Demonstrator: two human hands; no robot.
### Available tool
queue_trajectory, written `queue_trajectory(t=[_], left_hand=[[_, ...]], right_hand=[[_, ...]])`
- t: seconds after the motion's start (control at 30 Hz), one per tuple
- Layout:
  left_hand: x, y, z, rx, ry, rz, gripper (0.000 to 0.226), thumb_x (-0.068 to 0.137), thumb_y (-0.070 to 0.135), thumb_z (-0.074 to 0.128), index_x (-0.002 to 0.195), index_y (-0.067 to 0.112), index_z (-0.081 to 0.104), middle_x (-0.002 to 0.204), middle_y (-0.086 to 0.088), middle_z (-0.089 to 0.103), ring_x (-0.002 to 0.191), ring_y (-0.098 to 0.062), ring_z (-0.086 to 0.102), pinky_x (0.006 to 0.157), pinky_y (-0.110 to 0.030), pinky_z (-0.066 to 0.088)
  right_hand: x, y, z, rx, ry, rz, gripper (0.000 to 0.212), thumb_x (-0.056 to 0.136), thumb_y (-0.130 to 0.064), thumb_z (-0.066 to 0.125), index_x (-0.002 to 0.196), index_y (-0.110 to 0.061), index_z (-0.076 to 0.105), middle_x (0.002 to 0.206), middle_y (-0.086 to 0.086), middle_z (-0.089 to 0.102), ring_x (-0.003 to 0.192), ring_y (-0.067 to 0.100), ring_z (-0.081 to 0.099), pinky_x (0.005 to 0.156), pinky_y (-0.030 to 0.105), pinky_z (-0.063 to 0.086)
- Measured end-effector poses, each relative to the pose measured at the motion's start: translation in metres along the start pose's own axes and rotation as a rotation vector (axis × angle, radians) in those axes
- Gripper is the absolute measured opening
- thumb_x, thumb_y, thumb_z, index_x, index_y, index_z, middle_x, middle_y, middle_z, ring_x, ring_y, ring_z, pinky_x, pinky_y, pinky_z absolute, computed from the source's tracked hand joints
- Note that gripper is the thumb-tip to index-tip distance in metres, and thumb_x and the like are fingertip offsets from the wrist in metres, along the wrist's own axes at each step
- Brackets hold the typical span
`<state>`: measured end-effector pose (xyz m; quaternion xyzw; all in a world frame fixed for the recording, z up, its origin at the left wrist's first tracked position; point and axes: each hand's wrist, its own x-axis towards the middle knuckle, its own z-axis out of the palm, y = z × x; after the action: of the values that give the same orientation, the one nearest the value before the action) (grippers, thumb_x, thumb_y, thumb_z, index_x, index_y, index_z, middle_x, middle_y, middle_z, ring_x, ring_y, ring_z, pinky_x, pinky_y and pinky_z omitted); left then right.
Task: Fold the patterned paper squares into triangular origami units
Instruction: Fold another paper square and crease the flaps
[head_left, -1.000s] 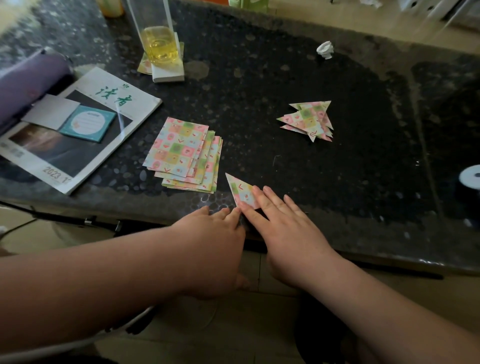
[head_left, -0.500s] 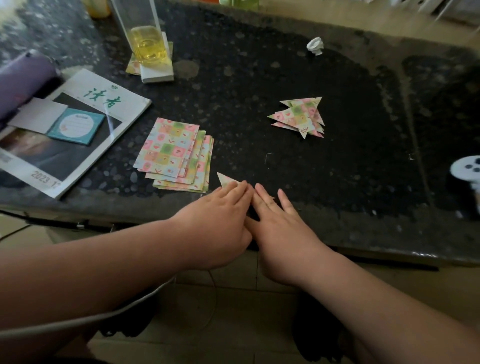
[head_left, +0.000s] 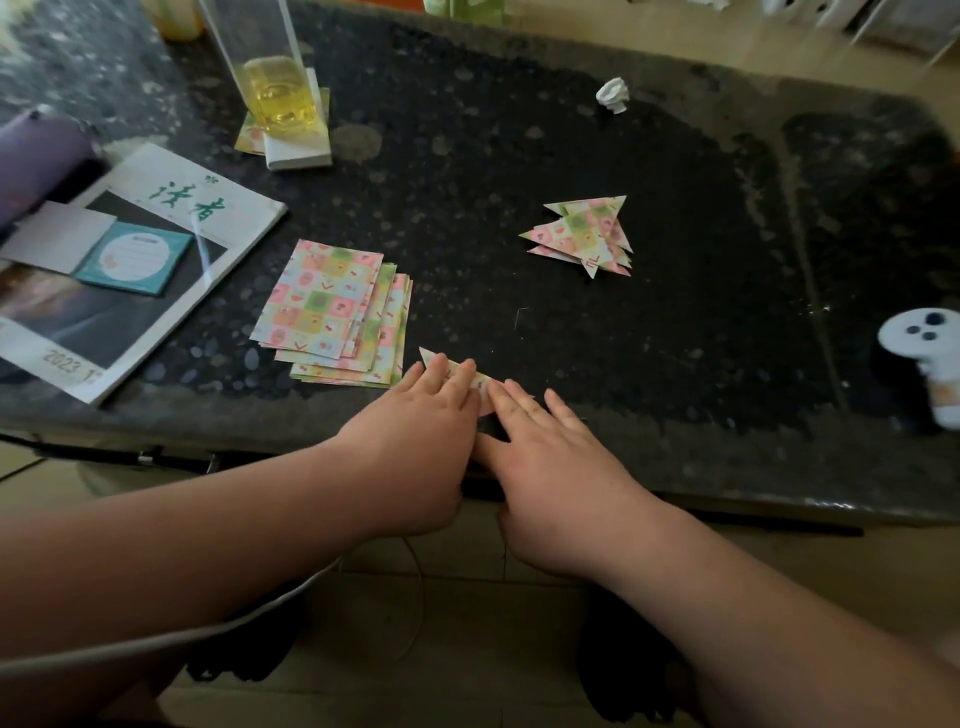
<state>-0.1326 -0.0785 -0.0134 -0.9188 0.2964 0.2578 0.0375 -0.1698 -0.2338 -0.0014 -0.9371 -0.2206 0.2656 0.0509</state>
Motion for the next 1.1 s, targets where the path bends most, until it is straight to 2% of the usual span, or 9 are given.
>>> queue_trajectory(t=[0.17,0.3,0.6,0.7,0.77,0.8,0.9,1.0,1.1], left_hand=[[0.001,-0.005,-0.01,-0.027,-0.051,-0.042,0.096,0.091,0.023,0.06,0.162,0.024,-0.005,0.169,-0.016,-0.011,0.155,-0.037,-0.007,0.128,-0.046,0.005],[0.001,-0.007,-0.013,-0.016,-0.071,-0.072,0.095,0.093,0.026,0.06,0.162,0.03,-0.005,0.168,-0.018,-0.01,0.156,-0.037,-0.005,0.127,-0.05,0.005],[-0.006,-0.005,-0.011,0.065,-0.077,-0.139,0.089,0.096,0.028,0.058,0.162,0.037,-0.001,0.165,-0.028,-0.01,0.154,-0.044,-0.001,0.126,-0.053,0.003],[-0.006,-0.005,-0.014,0.063,-0.078,-0.138,0.092,0.095,0.029,0.06,0.161,0.038,-0.003,0.165,-0.028,-0.01,0.154,-0.044,0.0,0.126,-0.055,0.003],[-0.006,-0.005,-0.015,0.07,-0.08,-0.132,0.091,0.095,0.029,0.06,0.161,0.038,-0.003,0.165,-0.029,-0.008,0.154,-0.045,0.001,0.126,-0.056,0.003],[-0.006,-0.005,-0.016,0.074,-0.081,-0.129,0.091,0.095,0.029,0.059,0.161,0.039,-0.003,0.165,-0.03,-0.008,0.154,-0.046,0.001,0.126,-0.057,0.003],[-0.004,-0.008,-0.018,0.061,-0.102,-0.129,0.091,0.094,0.03,0.06,0.16,0.043,-0.002,0.165,-0.029,-0.01,0.154,-0.045,-0.001,0.125,-0.057,0.001],[-0.003,-0.014,-0.018,0.048,-0.125,-0.135,0.094,0.092,0.031,0.061,0.158,0.048,-0.004,0.166,-0.025,-0.015,0.154,-0.043,-0.007,0.124,-0.059,-0.002],[-0.005,-0.016,-0.017,0.037,-0.129,-0.127,0.094,0.091,0.032,0.061,0.158,0.049,-0.004,0.166,-0.023,-0.015,0.154,-0.042,-0.009,0.124,-0.06,0.0]], right_hand=[[0.003,-0.002,0.002,0.019,0.051,-0.019,0.088,0.091,-0.015,0.059,0.16,-0.039,0.01,0.172,0.008,-0.013,0.157,0.023,-0.018,0.127,0.044,-0.008],[0.008,0.001,0.001,-0.022,0.068,-0.005,0.089,0.088,-0.017,0.063,0.155,-0.046,0.012,0.171,0.008,-0.012,0.157,0.026,-0.011,0.125,0.045,0.001],[-0.004,-0.023,-0.002,-0.269,-0.1,0.267,0.108,0.088,-0.036,0.071,0.16,-0.039,-0.01,0.165,0.035,0.0,0.154,0.045,0.006,0.126,0.058,-0.001],[-0.012,-0.018,-0.019,-0.179,-0.137,0.322,0.087,0.091,-0.036,0.064,0.161,-0.036,0.013,0.164,0.024,0.021,0.149,0.039,0.024,0.124,0.055,0.021],[-0.012,-0.007,-0.036,0.028,0.015,0.35,0.059,0.092,-0.035,0.059,0.148,-0.034,0.041,0.14,0.008,0.052,0.128,0.027,0.048,0.107,0.046,0.046],[-0.009,-0.001,-0.044,0.131,0.105,0.383,0.05,0.093,-0.033,0.058,0.141,-0.032,0.048,0.128,0.002,0.057,0.118,0.022,0.054,0.099,0.042,0.052],[0.012,0.012,-0.049,0.284,0.227,0.437,0.047,0.095,-0.033,0.065,0.141,-0.029,0.053,0.125,-0.005,0.06,0.118,0.015,0.056,0.093,0.037,0.056],[0.035,0.019,-0.044,0.353,0.173,0.486,0.05,0.092,-0.041,0.072,0.138,-0.028,0.054,0.122,-0.005,0.061,0.111,0.016,0.06,0.092,0.038,0.057],[0.051,0.021,-0.045,0.402,0.062,0.559,0.038,0.088,-0.037,0.077,0.119,-0.026,0.059,0.108,-0.004,0.063,0.094,0.016,0.062,0.084,0.038,0.059]])
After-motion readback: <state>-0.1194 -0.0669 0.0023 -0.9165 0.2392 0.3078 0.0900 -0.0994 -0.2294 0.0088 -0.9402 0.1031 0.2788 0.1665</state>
